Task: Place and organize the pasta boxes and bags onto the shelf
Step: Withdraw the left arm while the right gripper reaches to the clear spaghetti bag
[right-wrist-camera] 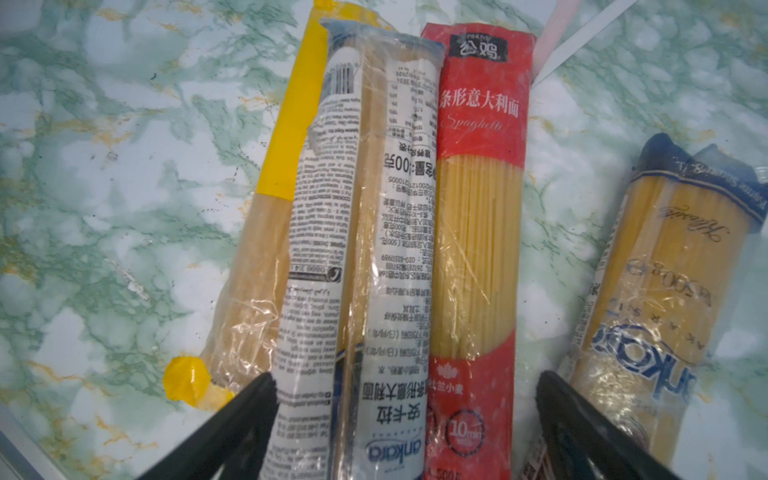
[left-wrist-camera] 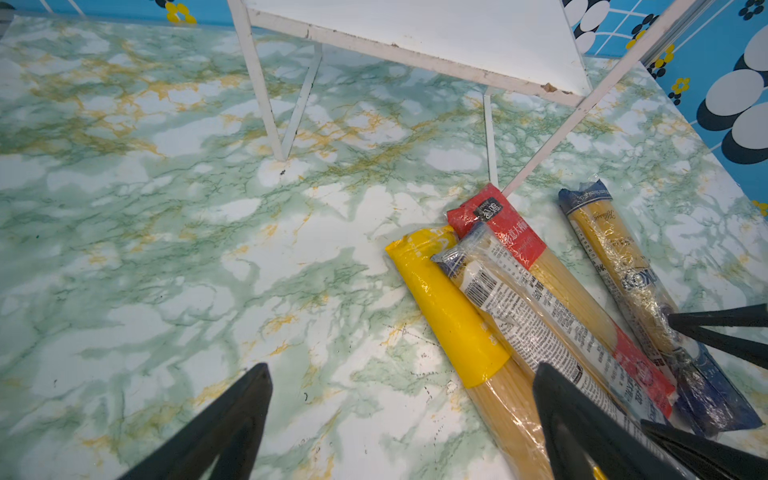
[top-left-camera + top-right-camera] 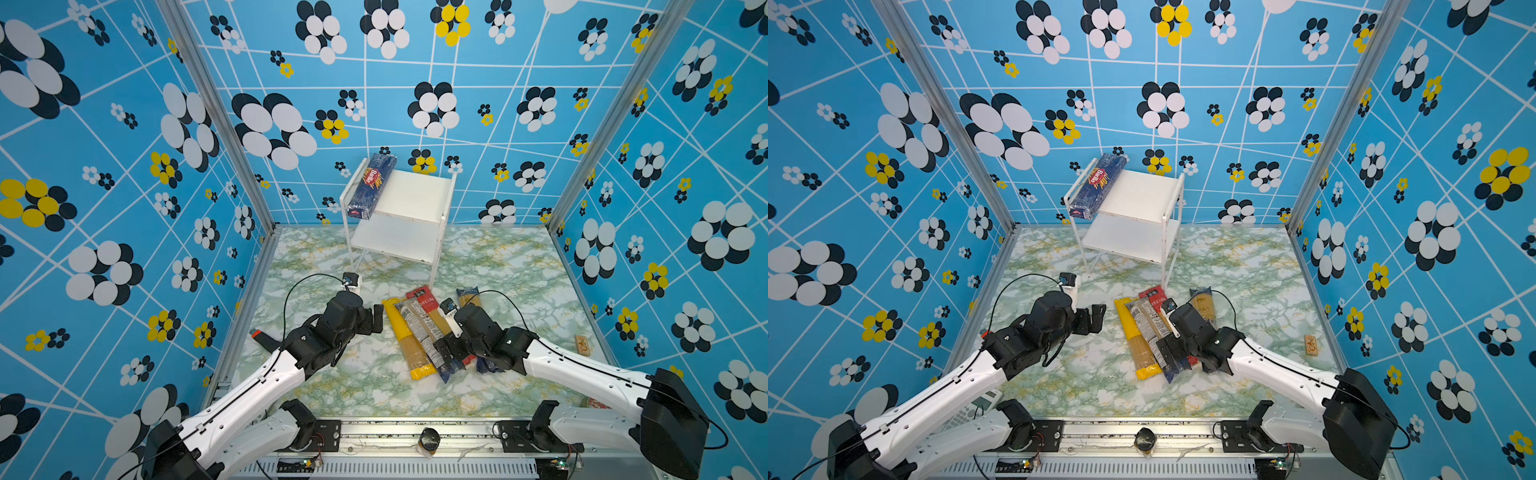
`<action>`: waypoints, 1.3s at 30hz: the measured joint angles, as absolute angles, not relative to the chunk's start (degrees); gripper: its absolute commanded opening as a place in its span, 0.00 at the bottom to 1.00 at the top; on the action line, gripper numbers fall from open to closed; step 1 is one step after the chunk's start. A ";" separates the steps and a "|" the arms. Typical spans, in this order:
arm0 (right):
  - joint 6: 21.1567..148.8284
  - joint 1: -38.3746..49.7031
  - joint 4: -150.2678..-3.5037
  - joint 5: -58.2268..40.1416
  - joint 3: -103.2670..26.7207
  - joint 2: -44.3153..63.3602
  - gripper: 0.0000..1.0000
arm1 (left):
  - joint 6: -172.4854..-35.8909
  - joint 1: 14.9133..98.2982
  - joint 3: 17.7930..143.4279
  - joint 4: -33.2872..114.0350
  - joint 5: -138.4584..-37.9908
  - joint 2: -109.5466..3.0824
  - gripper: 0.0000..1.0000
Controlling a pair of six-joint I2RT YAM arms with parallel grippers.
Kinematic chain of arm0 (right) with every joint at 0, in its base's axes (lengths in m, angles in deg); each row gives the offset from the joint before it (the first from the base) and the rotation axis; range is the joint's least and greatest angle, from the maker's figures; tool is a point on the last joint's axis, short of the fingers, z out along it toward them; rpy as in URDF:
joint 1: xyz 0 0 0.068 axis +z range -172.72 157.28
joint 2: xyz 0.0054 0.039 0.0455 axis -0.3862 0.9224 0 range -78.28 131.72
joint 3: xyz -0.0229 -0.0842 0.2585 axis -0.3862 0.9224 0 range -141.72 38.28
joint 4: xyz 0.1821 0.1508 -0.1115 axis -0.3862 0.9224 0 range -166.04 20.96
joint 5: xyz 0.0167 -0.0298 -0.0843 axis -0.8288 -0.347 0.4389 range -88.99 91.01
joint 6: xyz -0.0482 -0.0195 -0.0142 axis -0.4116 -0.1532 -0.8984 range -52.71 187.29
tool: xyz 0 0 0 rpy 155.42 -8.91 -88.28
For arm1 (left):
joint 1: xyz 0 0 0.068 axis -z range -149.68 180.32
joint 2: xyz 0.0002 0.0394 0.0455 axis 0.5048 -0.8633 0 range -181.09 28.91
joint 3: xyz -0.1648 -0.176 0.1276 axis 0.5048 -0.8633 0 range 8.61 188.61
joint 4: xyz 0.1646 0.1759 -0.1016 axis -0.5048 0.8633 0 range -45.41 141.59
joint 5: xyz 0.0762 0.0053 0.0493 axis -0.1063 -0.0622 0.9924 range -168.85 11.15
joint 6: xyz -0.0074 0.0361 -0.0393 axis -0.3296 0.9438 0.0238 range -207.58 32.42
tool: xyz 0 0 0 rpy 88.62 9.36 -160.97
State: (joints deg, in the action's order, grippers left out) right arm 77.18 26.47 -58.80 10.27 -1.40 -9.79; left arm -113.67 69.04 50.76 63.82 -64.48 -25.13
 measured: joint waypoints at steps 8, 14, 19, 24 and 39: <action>77.18 30.86 -61.95 15.88 -2.04 -4.59 0.99 | -116.99 69.04 48.62 63.77 -64.48 -23.01 0.99; 77.18 32.13 -62.65 18.64 -5.36 3.08 0.99 | -118.06 69.04 47.92 63.60 -64.50 -23.03 0.99; 77.25 32.20 -63.00 21.22 -8.35 8.61 0.99 | -118.17 69.04 47.61 63.16 -64.50 -23.10 0.99; 78.80 32.66 -62.76 25.70 -10.89 13.31 0.99 | -118.52 69.04 47.55 62.55 -64.50 -23.27 0.99; 82.34 29.64 -60.79 31.75 -9.77 13.53 0.99 | -119.57 69.04 46.30 61.67 -65.33 -24.28 0.99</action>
